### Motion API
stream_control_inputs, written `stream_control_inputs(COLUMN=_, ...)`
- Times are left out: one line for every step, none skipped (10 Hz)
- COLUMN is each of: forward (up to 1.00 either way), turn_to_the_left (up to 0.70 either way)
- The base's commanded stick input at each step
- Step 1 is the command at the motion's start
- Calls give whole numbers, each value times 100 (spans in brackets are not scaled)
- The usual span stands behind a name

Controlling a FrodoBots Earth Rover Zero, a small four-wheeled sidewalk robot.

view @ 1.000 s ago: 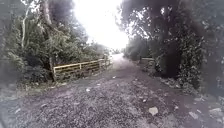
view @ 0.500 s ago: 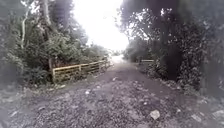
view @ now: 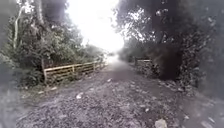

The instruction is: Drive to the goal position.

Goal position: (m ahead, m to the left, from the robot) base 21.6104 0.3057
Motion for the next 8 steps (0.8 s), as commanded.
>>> stream_control_inputs(forward=70, turn_to_the_left=-20)
stream_control_inputs(forward=70, turn_to_the_left=-35)
stream_control_inputs(forward=70, turn_to_the_left=-20)
stream_control_inputs(forward=70, turn_to_the_left=0)
stream_control_inputs(forward=70, turn_to_the_left=0)
stream_control_inputs(forward=70, turn_to_the_left=0)
stream_control_inputs(forward=70, turn_to_the_left=0)
stream_control_inputs(forward=70, turn_to_the_left=0)
